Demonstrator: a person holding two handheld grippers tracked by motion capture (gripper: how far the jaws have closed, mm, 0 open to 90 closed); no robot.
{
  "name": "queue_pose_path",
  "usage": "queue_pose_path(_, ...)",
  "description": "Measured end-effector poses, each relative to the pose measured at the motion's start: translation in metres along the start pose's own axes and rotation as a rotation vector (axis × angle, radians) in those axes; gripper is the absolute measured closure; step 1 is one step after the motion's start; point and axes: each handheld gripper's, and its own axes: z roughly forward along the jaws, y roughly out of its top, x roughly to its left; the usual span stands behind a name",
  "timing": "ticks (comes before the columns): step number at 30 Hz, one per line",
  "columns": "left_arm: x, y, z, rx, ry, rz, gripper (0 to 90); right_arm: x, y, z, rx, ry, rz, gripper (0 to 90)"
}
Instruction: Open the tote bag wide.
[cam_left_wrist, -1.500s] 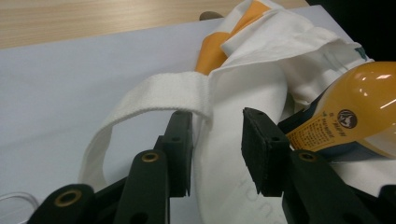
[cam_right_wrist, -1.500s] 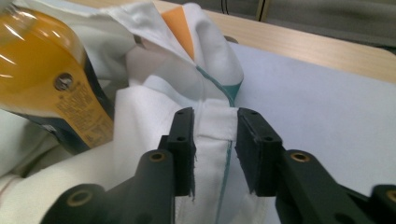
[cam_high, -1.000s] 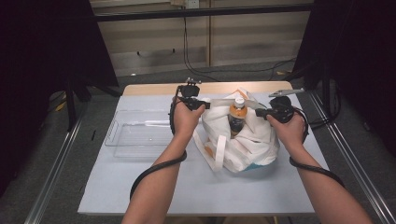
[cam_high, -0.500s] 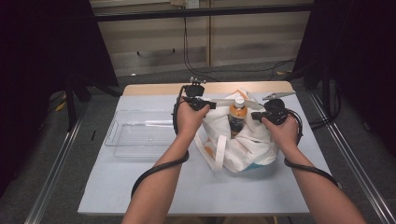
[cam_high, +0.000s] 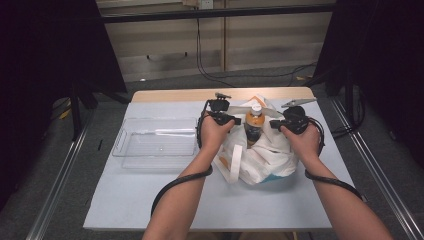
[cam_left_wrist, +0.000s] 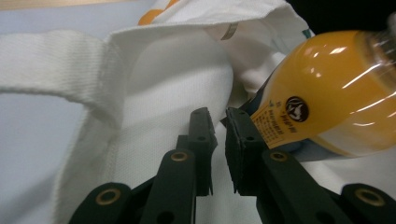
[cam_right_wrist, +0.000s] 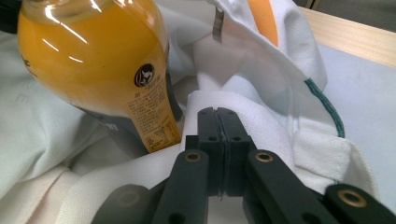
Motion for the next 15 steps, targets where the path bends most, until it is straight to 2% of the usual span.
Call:
queue_pose_path(1, -0.0002, -0.0011, 0.0021, -0.002, -0.002, -0.010, 80.7, 0.0004, -0.0003, 0.0001, 0.002, -0.001, 0.004, 89.2)
queue_pose_path(7, 0.0043, -0.0052, 0.0086, 0.013, 0.033, -0.008, 81.8, -0.0011, -0.0027, 0.0005, 0.007, -0.010, 0.002, 89.6)
queue_pose_path(9, 0.0061, -0.0055, 0.0091, 0.030, 0.050, 0.018, 82.5, -0.0030, -0.0046, 0.0014, 0.006, -0.014, 0.008, 89.8)
queue_pose_path(12, 0.0068, -0.0069, 0.0106, 0.023, 0.051, 0.007, 83.4, -0.0058, -0.0069, 0.0018, 0.003, -0.014, 0.028, 90.0)
queue_pose_path(14, 0.0088, -0.0081, 0.0107, 0.032, 0.060, 0.015, 84.2, -0.0076, -0.0079, 0.0022, 0.003, -0.015, 0.035, 90.0)
queue_pose_path(15, 0.0095, -0.0088, 0.0113, 0.023, 0.061, -0.002, 84.4, -0.0082, -0.0081, 0.0023, 0.007, -0.018, 0.037, 90.0)
